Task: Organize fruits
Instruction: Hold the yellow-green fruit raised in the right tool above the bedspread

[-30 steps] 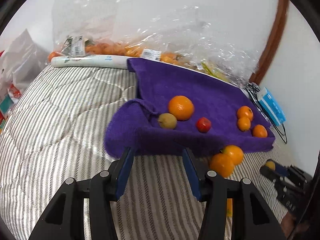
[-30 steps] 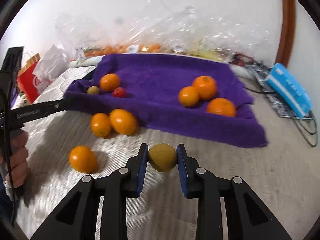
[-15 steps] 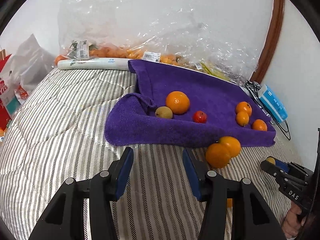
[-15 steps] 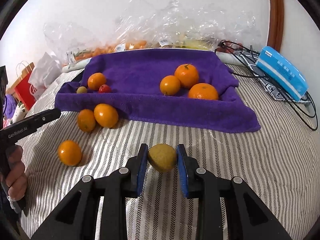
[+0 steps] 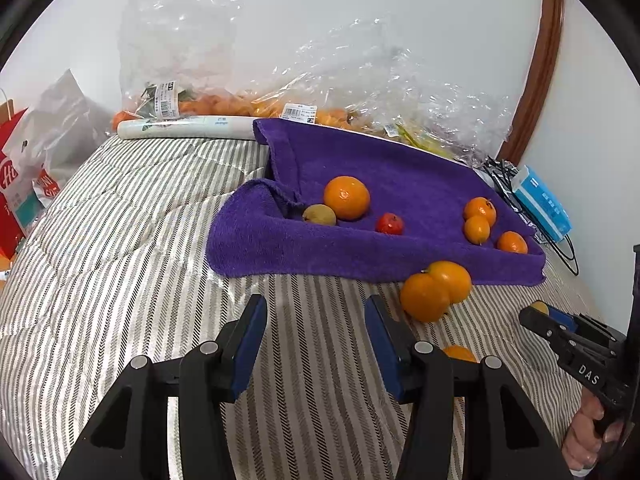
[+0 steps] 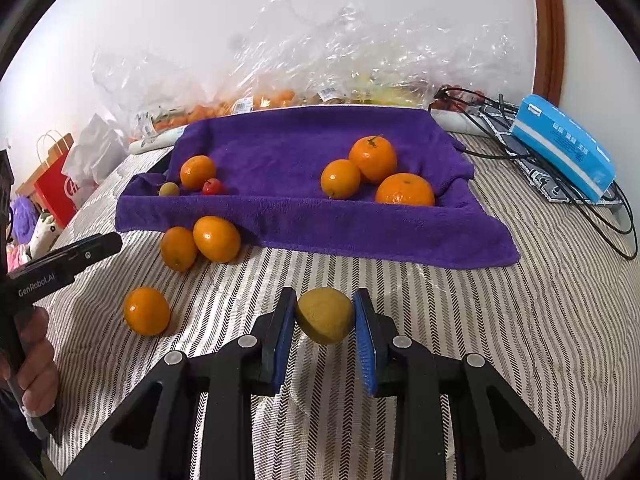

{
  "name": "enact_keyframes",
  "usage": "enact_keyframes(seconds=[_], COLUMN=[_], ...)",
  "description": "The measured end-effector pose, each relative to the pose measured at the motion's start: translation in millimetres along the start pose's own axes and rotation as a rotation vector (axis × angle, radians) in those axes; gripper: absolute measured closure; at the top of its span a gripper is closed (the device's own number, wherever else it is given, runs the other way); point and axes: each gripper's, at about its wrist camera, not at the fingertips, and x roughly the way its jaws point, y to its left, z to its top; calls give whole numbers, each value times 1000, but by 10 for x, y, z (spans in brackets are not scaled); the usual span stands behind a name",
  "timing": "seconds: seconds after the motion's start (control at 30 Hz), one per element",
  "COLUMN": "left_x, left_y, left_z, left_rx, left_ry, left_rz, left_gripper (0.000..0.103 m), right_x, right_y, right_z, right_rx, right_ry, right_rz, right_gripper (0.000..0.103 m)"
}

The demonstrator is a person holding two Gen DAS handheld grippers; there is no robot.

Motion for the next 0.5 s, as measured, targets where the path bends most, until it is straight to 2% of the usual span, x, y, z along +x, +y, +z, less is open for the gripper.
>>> enact_keyframes(seconds=[0.33,0.5], left_x=[-81,-113], left_y=[-217,-404], left_z=[-117,-186], left_rx=[51,98], left_ry=[11,17], left_rz=[-44,-93], left_gripper=[55,55], right_x=[-107,-222], right_y=[-62,-57], right_z=[-20,-46], right_rx=[25,-51], right_ry=[-45,-91], right_rz=[-10,-90], right_gripper=[74,74])
